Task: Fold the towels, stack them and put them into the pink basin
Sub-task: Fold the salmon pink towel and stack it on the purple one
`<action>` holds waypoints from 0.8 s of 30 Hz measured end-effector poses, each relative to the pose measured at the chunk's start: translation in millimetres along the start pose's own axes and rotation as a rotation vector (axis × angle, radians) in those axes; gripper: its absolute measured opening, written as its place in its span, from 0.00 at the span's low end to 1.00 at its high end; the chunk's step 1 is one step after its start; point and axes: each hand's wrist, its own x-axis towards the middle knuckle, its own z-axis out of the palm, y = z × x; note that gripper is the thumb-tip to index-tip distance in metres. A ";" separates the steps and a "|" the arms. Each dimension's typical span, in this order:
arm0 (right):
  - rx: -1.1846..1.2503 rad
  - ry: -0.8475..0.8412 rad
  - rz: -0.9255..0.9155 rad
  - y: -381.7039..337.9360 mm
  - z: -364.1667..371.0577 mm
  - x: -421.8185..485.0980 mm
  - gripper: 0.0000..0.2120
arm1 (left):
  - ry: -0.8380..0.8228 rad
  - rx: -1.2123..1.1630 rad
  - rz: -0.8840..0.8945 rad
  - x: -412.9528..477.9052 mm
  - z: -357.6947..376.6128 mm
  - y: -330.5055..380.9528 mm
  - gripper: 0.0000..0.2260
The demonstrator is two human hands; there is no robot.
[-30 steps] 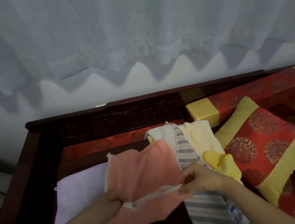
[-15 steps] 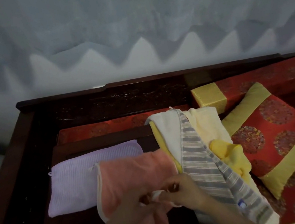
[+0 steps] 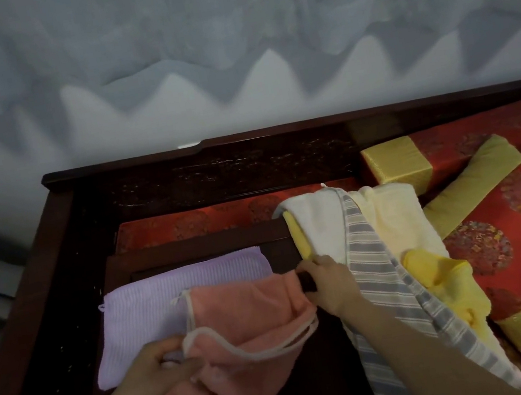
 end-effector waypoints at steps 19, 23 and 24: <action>0.954 -0.244 0.149 -8.9 -13.6 7.2 0.03 | 0.430 -0.104 -0.272 16.2 -8.2 -75.5 0.10; 0.761 -0.275 0.044 11.6 -25.0 -2.0 0.14 | 0.427 -0.077 -0.274 17.3 -6.3 -74.8 0.12; 0.713 -0.239 0.037 13.1 -24.1 -2.5 0.17 | 0.419 -0.073 -0.279 17.2 -5.2 -72.8 0.12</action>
